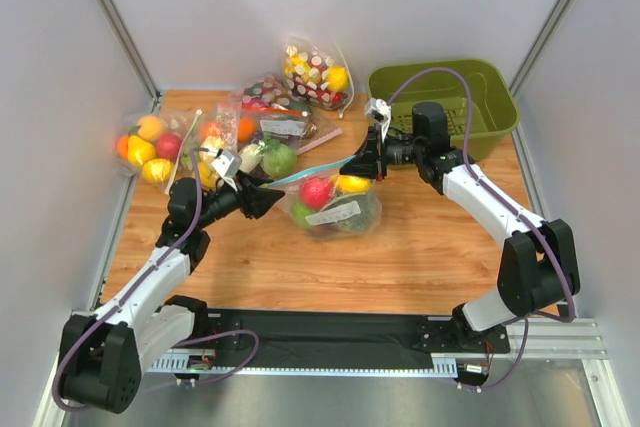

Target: Open the zip-top bag and remove the fake food

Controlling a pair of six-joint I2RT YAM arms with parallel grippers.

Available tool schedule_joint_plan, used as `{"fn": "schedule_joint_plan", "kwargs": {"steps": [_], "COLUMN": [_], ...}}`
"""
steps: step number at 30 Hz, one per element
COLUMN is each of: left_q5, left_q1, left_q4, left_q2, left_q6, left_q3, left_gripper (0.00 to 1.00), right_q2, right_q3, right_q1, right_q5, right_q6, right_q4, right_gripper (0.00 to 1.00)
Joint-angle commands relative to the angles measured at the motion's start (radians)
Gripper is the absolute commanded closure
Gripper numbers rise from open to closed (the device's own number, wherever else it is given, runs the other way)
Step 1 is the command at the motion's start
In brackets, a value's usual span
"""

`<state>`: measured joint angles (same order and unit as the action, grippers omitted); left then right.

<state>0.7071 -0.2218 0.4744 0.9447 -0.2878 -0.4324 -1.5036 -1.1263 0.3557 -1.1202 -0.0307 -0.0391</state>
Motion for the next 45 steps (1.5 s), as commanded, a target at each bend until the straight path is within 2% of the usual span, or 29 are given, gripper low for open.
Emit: {"fn": "schedule_joint_plan", "kwargs": {"steps": [1, 9, 12, 13, 15, 16, 19, 20, 22, 23, 25, 27, 31, 39, 45], "left_q5": [0.086, 0.126, 0.156, 0.181, 0.199, 0.210, 0.215, 0.218, 0.230, 0.239, 0.261, 0.273, 0.299, 0.290, 0.276], "left_q1": [0.004, 0.002, 0.004, 0.002, 0.004, 0.004, 0.004, 0.004, 0.002, 0.002, 0.001, -0.005, -0.039, -0.094, -0.106], "left_q4": [0.161, 0.182, 0.176, 0.165, 0.153, 0.145, 0.115, 0.103, 0.078, 0.070, 0.029, -0.003, -0.112, -0.290, -0.339], "left_q2": [0.028, 0.101, 0.129, 0.138, 0.149, 0.151, 0.144, 0.143, 0.141, 0.140, 0.147, 0.158, 0.190, 0.244, 0.243], "left_q6": [-0.050, -0.062, -0.060, -0.059, -0.053, -0.048, -0.030, -0.027, -0.019, -0.013, -0.001, 0.025, 0.079, 0.180, 0.206], "left_q3": [0.014, 0.024, 0.014, 0.005, -0.011, -0.022, -0.052, -0.064, -0.100, -0.114, -0.158, -0.190, -0.282, -0.371, -0.379], "left_gripper": [0.44, 0.46, 0.62, 0.75, 0.88, 0.99, 1.00, 1.00, 1.00, 1.00, 1.00, 1.00, 1.00, 1.00, 1.00], "right_q2": [0.016, 0.019, 0.017, 0.019, 0.020, 0.022, 0.045, 0.052, 0.082, 0.091, 0.112, 0.123, 0.105, -0.046, -0.096], "right_q3": [-0.010, -0.007, -0.009, -0.012, -0.020, -0.026, -0.058, -0.070, -0.082, -0.092, -0.119, -0.141, -0.263, -0.333, -0.310], "right_q1": [-0.006, -0.009, -0.011, -0.011, -0.011, -0.011, -0.011, -0.011, -0.011, -0.012, -0.009, 0.005, 0.078, 0.210, 0.229], "right_q5": [-0.026, -0.027, -0.029, -0.027, -0.015, -0.009, 0.040, 0.055, 0.105, 0.118, 0.146, 0.205, 0.324, 0.277, 0.269], "right_q6": [0.008, 0.011, 0.011, 0.008, -0.001, -0.012, -0.060, -0.081, -0.093, -0.100, -0.107, -0.124, -0.245, -0.282, -0.305], "right_q4": [0.053, 0.051, 0.048, 0.045, 0.009, -0.011, -0.094, -0.110, -0.146, -0.162, -0.189, -0.235, -0.366, -0.389, -0.386], "right_gripper": [1.00, 1.00, 1.00, 1.00, 1.00, 1.00, 0.92, 0.77, 0.62, 0.50, 0.42, 0.30, 0.28, 0.28, 0.30]}}
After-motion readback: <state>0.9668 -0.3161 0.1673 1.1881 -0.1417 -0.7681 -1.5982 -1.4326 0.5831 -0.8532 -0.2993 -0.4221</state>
